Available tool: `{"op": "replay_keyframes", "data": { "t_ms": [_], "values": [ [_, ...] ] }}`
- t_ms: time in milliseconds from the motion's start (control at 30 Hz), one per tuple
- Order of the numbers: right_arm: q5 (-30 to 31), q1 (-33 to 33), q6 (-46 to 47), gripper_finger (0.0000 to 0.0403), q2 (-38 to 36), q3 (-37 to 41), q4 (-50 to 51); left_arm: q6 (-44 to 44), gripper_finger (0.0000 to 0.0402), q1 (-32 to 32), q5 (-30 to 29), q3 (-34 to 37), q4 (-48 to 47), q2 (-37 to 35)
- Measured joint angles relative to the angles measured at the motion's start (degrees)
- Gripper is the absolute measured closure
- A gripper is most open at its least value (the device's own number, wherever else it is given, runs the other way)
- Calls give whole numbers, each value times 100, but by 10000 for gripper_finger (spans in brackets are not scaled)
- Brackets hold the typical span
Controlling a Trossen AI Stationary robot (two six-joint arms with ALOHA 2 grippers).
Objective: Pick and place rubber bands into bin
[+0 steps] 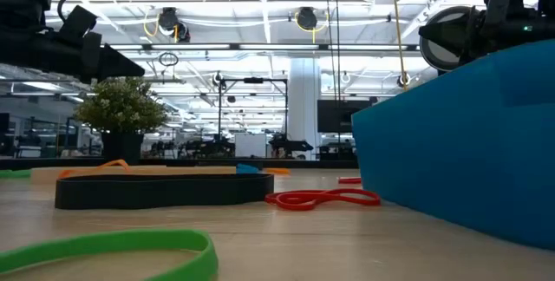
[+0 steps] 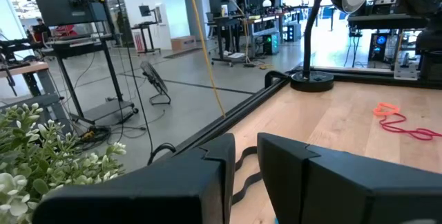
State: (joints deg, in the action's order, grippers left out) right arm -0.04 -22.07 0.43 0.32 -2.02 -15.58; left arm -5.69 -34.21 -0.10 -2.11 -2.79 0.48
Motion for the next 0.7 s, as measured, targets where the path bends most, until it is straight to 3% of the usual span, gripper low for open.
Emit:
{"op": "replay_keyframes", "data": {
  "t_ms": [700],
  "values": [
    [-2, 1, 51, 394, 2, -1, -2, 0, 330, 1, 0, 0, 0, 1]
  ]
}}
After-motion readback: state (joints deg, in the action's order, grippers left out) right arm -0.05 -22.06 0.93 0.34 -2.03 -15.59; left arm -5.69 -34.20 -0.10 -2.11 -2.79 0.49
